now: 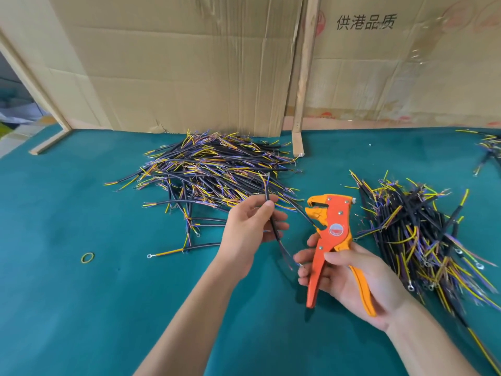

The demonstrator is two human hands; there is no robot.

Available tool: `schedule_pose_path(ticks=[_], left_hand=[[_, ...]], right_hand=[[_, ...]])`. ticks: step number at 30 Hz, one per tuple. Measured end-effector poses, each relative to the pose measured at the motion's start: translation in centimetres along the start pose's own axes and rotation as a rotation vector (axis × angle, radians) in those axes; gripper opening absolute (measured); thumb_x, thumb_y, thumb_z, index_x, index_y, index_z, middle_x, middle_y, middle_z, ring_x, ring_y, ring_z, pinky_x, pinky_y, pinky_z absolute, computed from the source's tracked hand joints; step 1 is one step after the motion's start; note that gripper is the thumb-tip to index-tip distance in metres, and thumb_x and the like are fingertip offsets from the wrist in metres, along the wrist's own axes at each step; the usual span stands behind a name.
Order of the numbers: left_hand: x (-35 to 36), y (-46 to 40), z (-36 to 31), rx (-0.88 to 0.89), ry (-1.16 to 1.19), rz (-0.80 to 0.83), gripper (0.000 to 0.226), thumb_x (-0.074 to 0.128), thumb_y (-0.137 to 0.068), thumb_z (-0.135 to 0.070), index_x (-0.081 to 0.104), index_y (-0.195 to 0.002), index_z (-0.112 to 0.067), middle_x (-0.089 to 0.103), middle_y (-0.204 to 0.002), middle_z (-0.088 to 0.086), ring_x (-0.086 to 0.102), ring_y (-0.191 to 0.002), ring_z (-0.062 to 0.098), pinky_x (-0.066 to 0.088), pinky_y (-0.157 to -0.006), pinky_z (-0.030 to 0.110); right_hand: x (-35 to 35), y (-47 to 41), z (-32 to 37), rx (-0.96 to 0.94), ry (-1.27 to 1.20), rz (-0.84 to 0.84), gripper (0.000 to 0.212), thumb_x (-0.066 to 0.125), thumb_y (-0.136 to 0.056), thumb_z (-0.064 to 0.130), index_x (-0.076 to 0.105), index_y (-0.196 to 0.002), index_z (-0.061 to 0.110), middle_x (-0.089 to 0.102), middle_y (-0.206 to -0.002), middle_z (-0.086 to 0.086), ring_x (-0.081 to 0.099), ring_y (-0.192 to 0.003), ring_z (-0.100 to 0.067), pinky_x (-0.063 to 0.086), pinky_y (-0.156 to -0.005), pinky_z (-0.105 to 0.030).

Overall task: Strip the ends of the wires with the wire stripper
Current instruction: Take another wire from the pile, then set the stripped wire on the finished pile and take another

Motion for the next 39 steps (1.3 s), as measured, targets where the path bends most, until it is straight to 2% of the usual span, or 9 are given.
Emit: schedule_pose_path(ticks=[3,7,9,12,15,23,28,33,39], left_hand=[[0.2,0.0,-0.4,0.060,0.015,-0.024,0.021,0.049,-0.105,-0.011,0.069,-0.109,-0.003,0.062,-0.071,0.004,0.058,-0.059,0.016,0.051,-0.058,0.025],[0.1,0.7,0.1,0.122,0.047,-0.049,0.024,0.050,-0.105,-0.010,0.073,-0.101,-0.009,0.049,-0.064,0.001,0.031,-0.046,0.010,0.028,-0.044,0.019],[-0.2,1.1,0.6,0.135,0.007,-0.054,0.024,0.051,-0.104,-0.011,0.074,-0.101,-0.016,0.051,-0.064,-0.002,0.029,-0.044,0.008,0.024,-0.041,0.017],[-0.6,1.8,1.8,0.130,-0.060,-0.063,0.027,0.054,-0.103,-0.012,0.075,-0.108,-0.029,0.055,-0.065,-0.002,0.030,-0.046,0.010,0.027,-0.041,0.017],[-0.6,2.3,2.5,0.140,-0.117,-0.067,0.033,0.055,-0.103,-0.013,0.074,-0.110,-0.039,0.057,-0.066,-0.003,0.033,-0.048,0.012,0.031,-0.043,0.019],[-0.2,2.6,2.3,0.188,-0.206,-0.072,0.034,0.052,-0.101,-0.009,0.074,-0.099,-0.034,0.072,-0.079,-0.004,0.059,-0.060,0.011,0.043,-0.052,0.016],[-0.4,2.7,2.5,0.180,-0.197,-0.104,0.035,0.052,-0.098,-0.011,0.076,-0.097,-0.036,0.070,-0.074,-0.005,0.054,-0.055,0.009,0.044,-0.051,0.020],[-0.6,2.8,2.5,0.161,-0.166,-0.106,0.037,0.053,-0.098,-0.008,0.077,-0.097,-0.036,0.070,-0.073,-0.004,0.050,-0.055,0.009,0.042,-0.052,0.016],[-0.4,2.9,2.3,0.174,-0.165,-0.089,0.040,0.053,-0.097,-0.006,0.077,-0.095,-0.038,0.068,-0.072,-0.003,0.046,-0.056,0.009,0.042,-0.054,0.019]], right_hand=[[0.5,0.2,-0.4,0.052,0.054,0.051,0.045,0.080,-0.071,0.008,0.066,-0.113,-0.001,0.061,-0.116,-0.043,0.066,-0.093,-0.052,0.058,-0.081,-0.053],[0.2,0.4,-0.6,0.119,0.137,0.058,0.054,0.080,-0.075,0.006,0.058,-0.122,-0.006,0.061,-0.122,-0.041,0.064,-0.102,-0.059,0.058,-0.081,-0.056],[-0.1,0.4,-0.7,0.120,0.121,0.035,0.044,0.073,-0.083,0.007,0.058,-0.122,-0.006,0.062,-0.124,-0.039,0.064,-0.104,-0.058,0.058,-0.082,-0.058],[-0.2,0.4,-0.8,0.108,0.064,0.007,0.034,0.069,-0.085,0.010,0.066,-0.117,-0.004,0.064,-0.119,-0.037,0.065,-0.103,-0.055,0.055,-0.085,-0.062],[0.0,0.4,-1.0,0.115,0.060,-0.006,0.038,0.070,-0.085,0.010,0.064,-0.120,-0.006,0.064,-0.107,-0.034,0.066,-0.095,-0.052,0.055,-0.084,-0.062],[0.9,0.3,-1.3,0.114,0.088,0.023,0.033,0.072,-0.084,0.005,0.066,-0.115,-0.003,0.059,-0.090,-0.025,0.062,-0.077,-0.041,0.056,-0.075,-0.055],[1.0,0.5,-1.5,0.108,0.135,0.031,0.036,0.079,-0.077,0.008,0.068,-0.110,0.001,0.058,-0.088,-0.025,0.060,-0.074,-0.039,0.055,-0.071,-0.053],[0.9,0.4,-1.4,0.085,0.139,0.010,0.020,0.071,-0.082,0.006,0.069,-0.103,0.003,0.057,-0.082,-0.023,0.059,-0.068,-0.037,0.055,-0.064,-0.049],[0.8,0.3,-1.5,0.084,0.132,0.004,0.018,0.071,-0.084,0.008,0.067,-0.101,0.004,0.056,-0.078,-0.021,0.057,-0.065,-0.035,0.054,-0.061,-0.047]])
Point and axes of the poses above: each hand's wrist, its own y-axis away from the middle knuckle, its own x-axis out of the palm, z = x × y, the point moved 8 cm from there along -y, towards the middle knuckle
